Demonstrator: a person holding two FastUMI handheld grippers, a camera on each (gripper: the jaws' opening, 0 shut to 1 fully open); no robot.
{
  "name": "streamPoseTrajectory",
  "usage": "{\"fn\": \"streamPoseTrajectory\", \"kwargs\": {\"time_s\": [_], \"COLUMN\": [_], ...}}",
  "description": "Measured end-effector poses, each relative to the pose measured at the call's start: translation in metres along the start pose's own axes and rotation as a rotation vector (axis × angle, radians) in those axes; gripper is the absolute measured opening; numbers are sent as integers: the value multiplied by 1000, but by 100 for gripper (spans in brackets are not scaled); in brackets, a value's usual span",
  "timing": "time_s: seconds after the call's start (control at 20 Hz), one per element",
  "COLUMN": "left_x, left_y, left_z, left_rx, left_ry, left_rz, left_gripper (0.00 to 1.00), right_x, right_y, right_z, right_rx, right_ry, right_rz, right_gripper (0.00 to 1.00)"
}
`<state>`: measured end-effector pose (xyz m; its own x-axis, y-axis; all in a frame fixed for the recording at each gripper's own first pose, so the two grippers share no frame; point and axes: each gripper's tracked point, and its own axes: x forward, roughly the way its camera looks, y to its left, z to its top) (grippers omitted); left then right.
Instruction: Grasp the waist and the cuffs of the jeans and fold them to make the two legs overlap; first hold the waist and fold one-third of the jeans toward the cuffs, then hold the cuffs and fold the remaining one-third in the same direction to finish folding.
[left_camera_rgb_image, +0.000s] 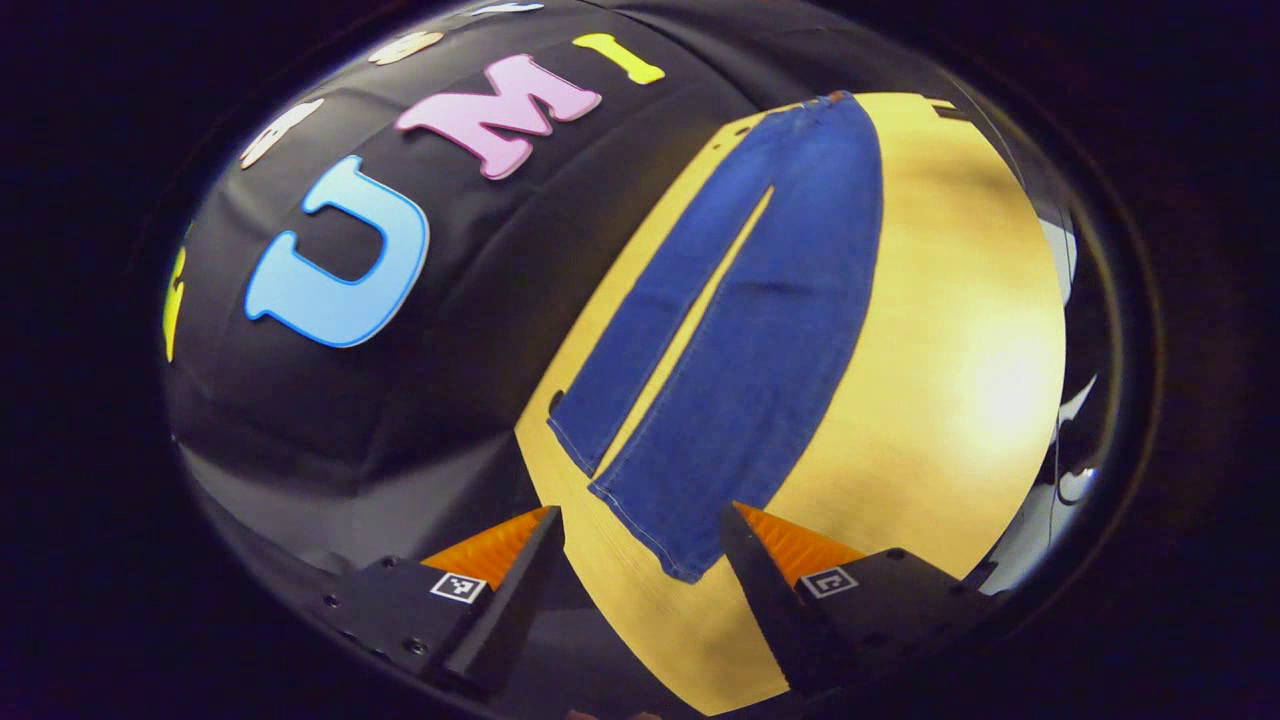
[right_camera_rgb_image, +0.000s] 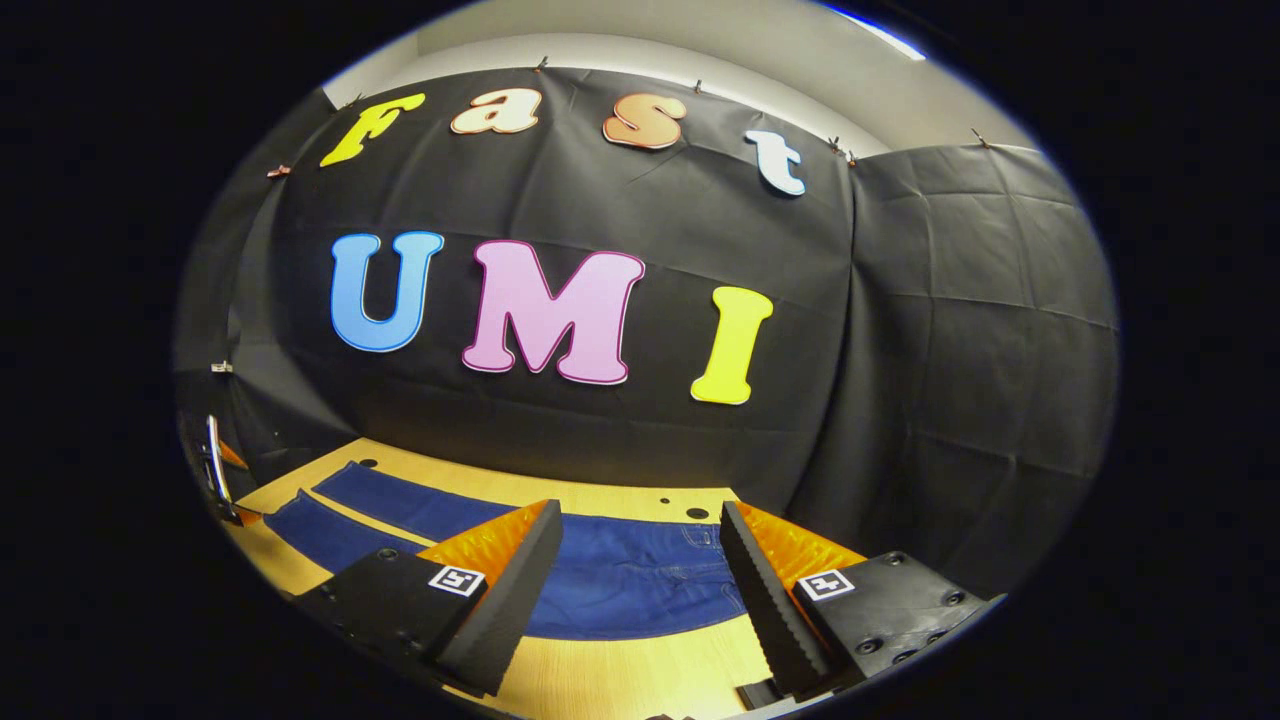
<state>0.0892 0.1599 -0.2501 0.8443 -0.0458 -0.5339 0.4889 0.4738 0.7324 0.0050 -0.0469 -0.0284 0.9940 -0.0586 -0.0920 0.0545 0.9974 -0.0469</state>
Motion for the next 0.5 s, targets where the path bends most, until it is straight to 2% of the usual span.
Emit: {"fn": "streamPoseTrajectory", "kwargs": {"time_s": [0.15, 0.35, 0.45, 0.5], "left_x": [27, 52, 68, 74], "left_y": [-10, -18, -14, -12], "left_z": [-43, -68, -70, -66], "left_rx": [123, 238, 295, 305], "left_ry": [87, 153, 152, 145], "left_rz": [-61, -123, -112, -106], "left_gripper": [98, 98, 98, 93], "right_x": [-12, -22, -28, -30], "right_y": [-7, -23, -32, -36], "right_z": [-11, -21, -28, -31], "right_rx": [-19, -38, -45, -44], "right_ry": [28, 47, 62, 69], "right_rz": [-19, -65, -90, -101], "right_gripper": [97, 97, 97, 97]}}
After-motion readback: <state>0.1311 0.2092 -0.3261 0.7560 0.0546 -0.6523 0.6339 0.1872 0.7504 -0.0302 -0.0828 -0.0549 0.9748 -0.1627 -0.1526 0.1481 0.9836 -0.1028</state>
